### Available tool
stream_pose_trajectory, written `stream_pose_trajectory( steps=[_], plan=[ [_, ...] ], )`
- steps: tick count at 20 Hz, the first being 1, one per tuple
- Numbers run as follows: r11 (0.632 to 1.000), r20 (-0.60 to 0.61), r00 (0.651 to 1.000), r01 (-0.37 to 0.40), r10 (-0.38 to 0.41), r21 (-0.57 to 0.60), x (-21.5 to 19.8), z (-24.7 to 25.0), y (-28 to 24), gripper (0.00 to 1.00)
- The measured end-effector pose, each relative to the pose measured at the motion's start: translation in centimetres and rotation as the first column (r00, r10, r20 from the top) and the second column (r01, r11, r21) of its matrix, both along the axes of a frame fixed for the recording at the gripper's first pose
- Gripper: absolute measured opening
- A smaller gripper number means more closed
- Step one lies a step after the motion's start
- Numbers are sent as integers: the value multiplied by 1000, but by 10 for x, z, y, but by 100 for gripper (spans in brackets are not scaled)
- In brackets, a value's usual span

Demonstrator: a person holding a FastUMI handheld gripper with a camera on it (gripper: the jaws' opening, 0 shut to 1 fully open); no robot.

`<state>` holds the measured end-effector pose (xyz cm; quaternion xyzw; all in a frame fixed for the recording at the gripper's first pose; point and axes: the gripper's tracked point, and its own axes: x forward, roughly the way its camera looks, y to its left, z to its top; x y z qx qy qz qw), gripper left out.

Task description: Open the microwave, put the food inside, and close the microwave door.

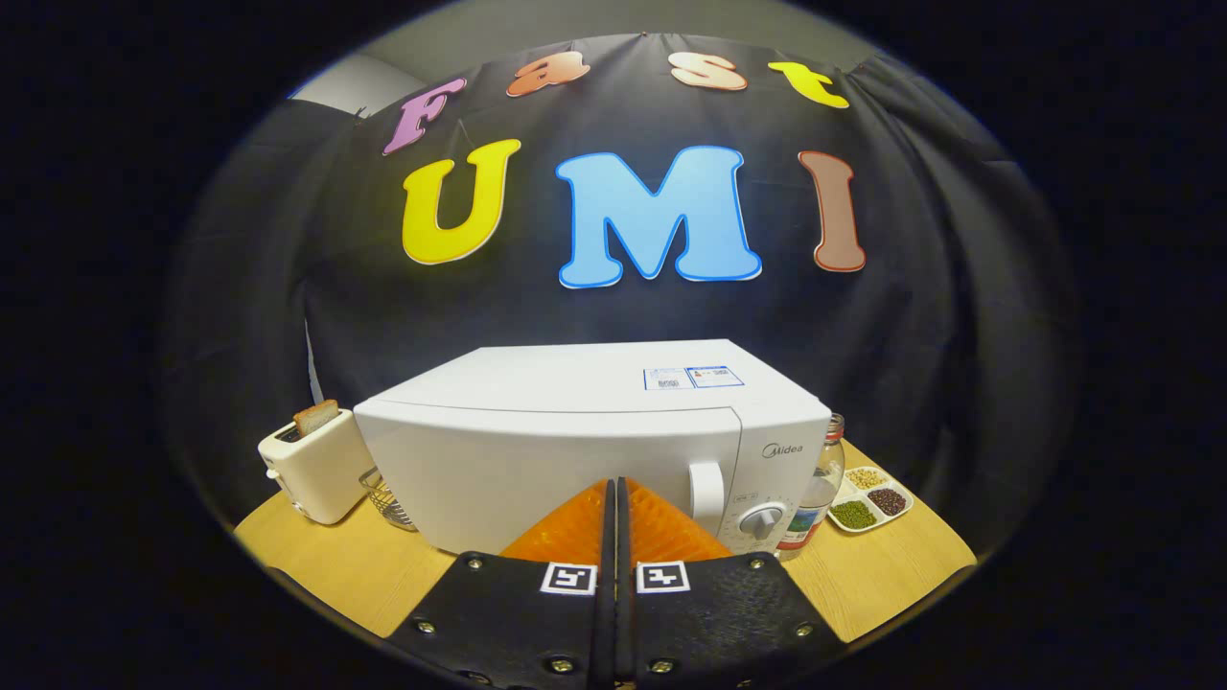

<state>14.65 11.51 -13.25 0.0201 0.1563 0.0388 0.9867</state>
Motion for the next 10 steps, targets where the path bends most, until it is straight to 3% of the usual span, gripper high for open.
stream_pose_trajectory(
  steps=[10],
  plan=[
    [998, 122, 991, 63, -63, 9, -100, 74, -4, 1]
  ],
)
